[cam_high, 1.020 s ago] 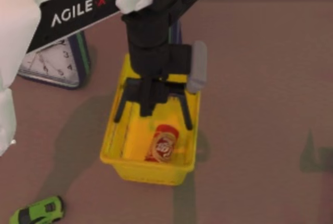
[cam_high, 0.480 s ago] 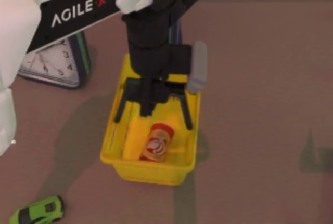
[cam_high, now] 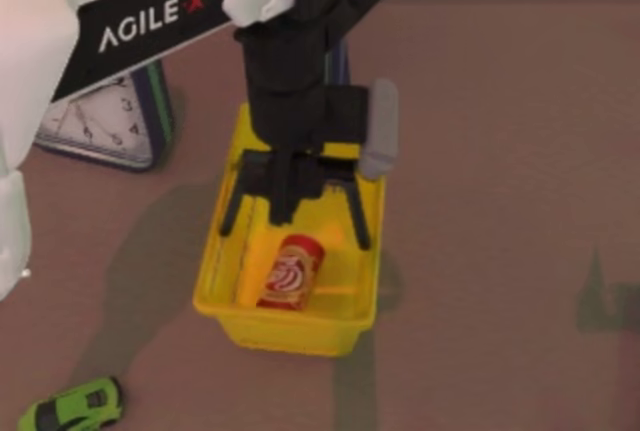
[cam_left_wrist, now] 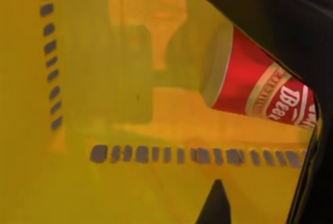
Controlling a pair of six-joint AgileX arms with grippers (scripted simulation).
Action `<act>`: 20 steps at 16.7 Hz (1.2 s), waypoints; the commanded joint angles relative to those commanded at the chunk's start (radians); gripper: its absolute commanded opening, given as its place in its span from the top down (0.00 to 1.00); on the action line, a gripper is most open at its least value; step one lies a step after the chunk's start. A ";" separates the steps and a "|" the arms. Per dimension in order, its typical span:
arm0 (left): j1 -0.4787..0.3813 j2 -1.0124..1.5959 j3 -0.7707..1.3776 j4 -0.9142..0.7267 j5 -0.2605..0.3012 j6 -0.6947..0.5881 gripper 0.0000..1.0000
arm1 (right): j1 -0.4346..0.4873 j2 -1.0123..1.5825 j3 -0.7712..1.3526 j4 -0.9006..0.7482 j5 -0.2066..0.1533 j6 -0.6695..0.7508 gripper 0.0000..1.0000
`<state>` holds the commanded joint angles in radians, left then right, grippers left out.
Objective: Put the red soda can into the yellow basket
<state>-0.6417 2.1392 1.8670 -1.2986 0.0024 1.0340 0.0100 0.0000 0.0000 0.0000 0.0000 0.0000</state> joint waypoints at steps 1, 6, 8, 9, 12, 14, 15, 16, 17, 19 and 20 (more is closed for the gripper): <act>0.000 0.000 0.000 0.000 0.000 0.000 1.00 | 0.000 0.000 0.000 0.000 0.000 0.000 0.00; 0.000 0.000 0.000 0.000 0.000 0.000 1.00 | 0.000 0.000 0.000 0.000 0.000 0.000 0.00; 0.000 0.000 0.000 0.000 0.000 0.000 1.00 | 0.000 0.000 0.000 0.000 0.000 0.000 0.00; 0.000 0.000 0.000 0.000 0.000 0.000 1.00 | 0.000 0.000 0.000 0.000 0.000 0.000 0.00; 0.000 0.000 -0.001 -0.001 0.000 0.001 1.00 | 0.000 0.000 0.000 0.000 0.000 0.000 0.00; 0.006 -0.002 0.016 -0.018 -0.001 0.007 1.00 | 0.000 0.000 0.000 0.000 0.000 0.000 0.00; 0.015 -0.007 0.036 -0.043 -0.002 0.011 1.00 | 0.000 0.000 0.000 0.000 0.000 0.000 0.00; 0.025 -0.013 0.059 -0.075 -0.002 0.017 1.00 | 0.000 0.000 0.000 0.000 0.000 0.000 0.00; 0.035 -0.020 0.083 -0.111 -0.002 0.024 1.00 | 0.000 0.000 0.000 0.000 0.000 0.000 0.00; 0.053 -0.033 0.126 -0.165 0.000 0.036 1.00 | 0.000 0.000 0.000 0.000 0.000 0.000 0.00; 0.058 -0.037 0.136 -0.176 0.000 0.039 1.00 | 0.000 0.000 0.000 0.000 0.000 0.000 0.00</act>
